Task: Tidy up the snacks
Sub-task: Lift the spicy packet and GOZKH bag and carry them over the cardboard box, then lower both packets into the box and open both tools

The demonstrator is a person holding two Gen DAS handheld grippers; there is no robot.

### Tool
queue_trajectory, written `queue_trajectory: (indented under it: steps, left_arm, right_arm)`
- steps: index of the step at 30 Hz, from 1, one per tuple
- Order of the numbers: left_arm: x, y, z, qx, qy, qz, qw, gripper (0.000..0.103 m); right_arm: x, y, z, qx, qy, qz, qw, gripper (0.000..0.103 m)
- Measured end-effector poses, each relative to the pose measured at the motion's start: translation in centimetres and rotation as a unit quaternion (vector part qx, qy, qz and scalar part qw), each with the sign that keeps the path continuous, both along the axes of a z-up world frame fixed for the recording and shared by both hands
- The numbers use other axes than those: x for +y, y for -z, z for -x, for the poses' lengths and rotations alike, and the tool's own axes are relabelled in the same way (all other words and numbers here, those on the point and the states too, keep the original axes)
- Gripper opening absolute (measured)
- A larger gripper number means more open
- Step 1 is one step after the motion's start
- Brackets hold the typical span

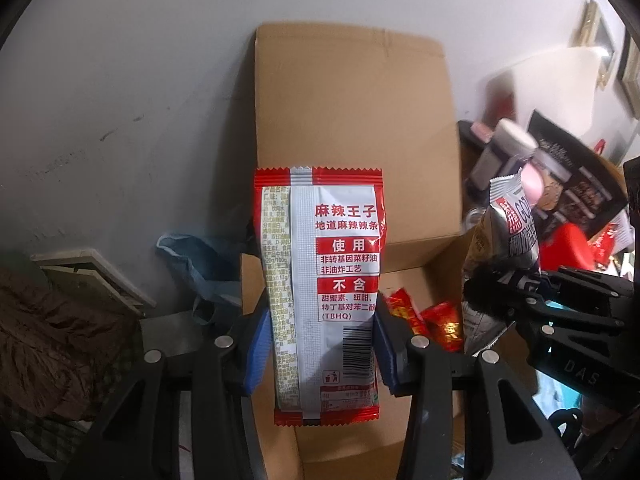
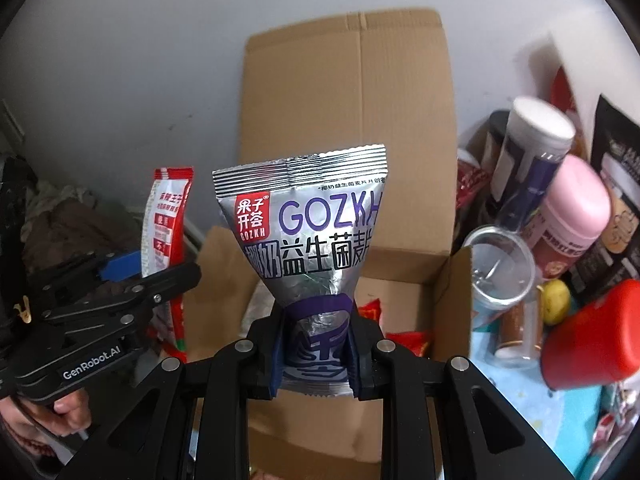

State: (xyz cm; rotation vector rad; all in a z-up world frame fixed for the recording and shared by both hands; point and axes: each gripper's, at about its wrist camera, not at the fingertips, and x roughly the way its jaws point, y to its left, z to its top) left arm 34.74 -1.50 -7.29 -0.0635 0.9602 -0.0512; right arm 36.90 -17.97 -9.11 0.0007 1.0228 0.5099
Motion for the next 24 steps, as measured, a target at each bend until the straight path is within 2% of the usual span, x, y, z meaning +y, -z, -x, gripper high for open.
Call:
queue_trajectory:
  steps: [9,15,22,24]
  left_arm:
    - [0.3,3.8,-2.4,0.027,0.001,-0.021,0.9994,0.044]
    - [0.9,6.9,-3.3,0.056,0.006,-0.013,0.9983,0.045]
    - [0.0,9.0,-4.4,0.074,0.028,-0.017,0.9967,0.046]
    - [-0.3,9.3,-4.5,0.075,0.029,-0.029,0.9963,0.047]
  right_arm:
    - [1.6,3.8,-2.7,0.013,-0.014,0.026,0.999,0.024]
    - [2.6,6.0,-3.5,0.017,-0.015,0.055,0.998,0.024]
    - [3.4,8.6,-3.9,0.055,-0.018,0.079,0.995,0.025]
    - [3.4,9.1,-3.8,0.060,-0.016,0.080,0.995,0.027]
